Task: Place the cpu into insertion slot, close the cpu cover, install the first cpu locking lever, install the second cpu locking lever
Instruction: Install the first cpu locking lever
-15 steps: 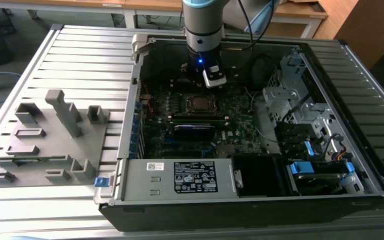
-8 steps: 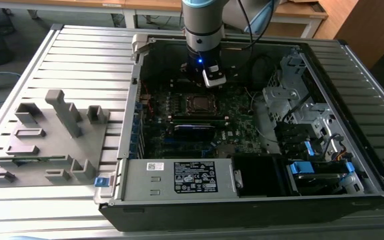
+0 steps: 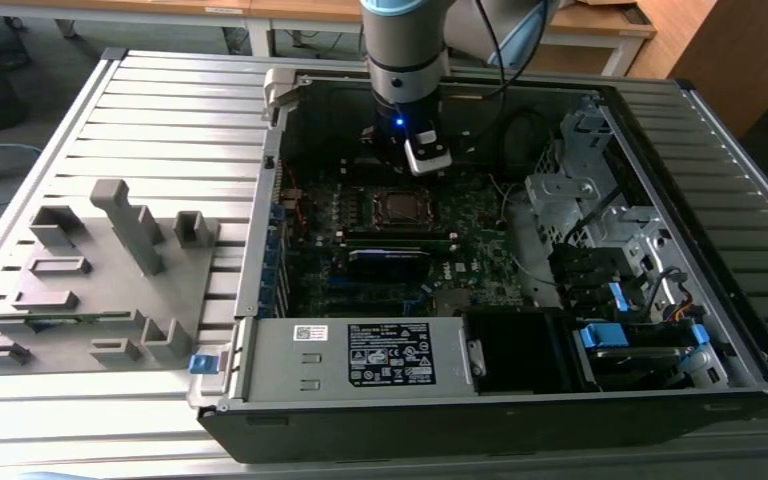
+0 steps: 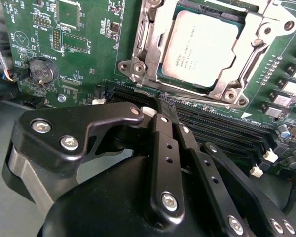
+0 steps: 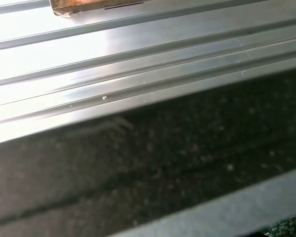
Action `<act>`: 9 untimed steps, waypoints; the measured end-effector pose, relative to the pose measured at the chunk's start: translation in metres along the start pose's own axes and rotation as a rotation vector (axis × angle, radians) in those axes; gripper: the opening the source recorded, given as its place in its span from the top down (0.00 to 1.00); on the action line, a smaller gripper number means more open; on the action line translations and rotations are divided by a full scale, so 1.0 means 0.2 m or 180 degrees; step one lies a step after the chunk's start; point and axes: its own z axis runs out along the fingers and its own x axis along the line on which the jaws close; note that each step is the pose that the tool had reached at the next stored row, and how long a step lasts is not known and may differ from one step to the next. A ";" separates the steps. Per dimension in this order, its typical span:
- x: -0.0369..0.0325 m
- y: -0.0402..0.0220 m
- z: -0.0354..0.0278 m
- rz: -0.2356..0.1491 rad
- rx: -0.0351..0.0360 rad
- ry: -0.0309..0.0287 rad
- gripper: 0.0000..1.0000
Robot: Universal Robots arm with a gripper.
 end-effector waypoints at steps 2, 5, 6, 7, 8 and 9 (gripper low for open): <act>0.003 -0.001 -0.001 -0.0001 -0.0002 -0.0006 0.90; 0.005 -0.002 -0.001 -0.0002 -0.0004 -0.0010 0.90; 0.005 -0.004 -0.001 -0.0002 -0.0004 -0.0011 0.90; 0.004 -0.006 -0.001 -0.0003 -0.0003 -0.0011 0.90; 0.003 -0.009 -0.001 -0.0003 -0.0004 -0.0012 0.90; 0.002 -0.012 -0.001 -0.0003 -0.0004 -0.0012 0.90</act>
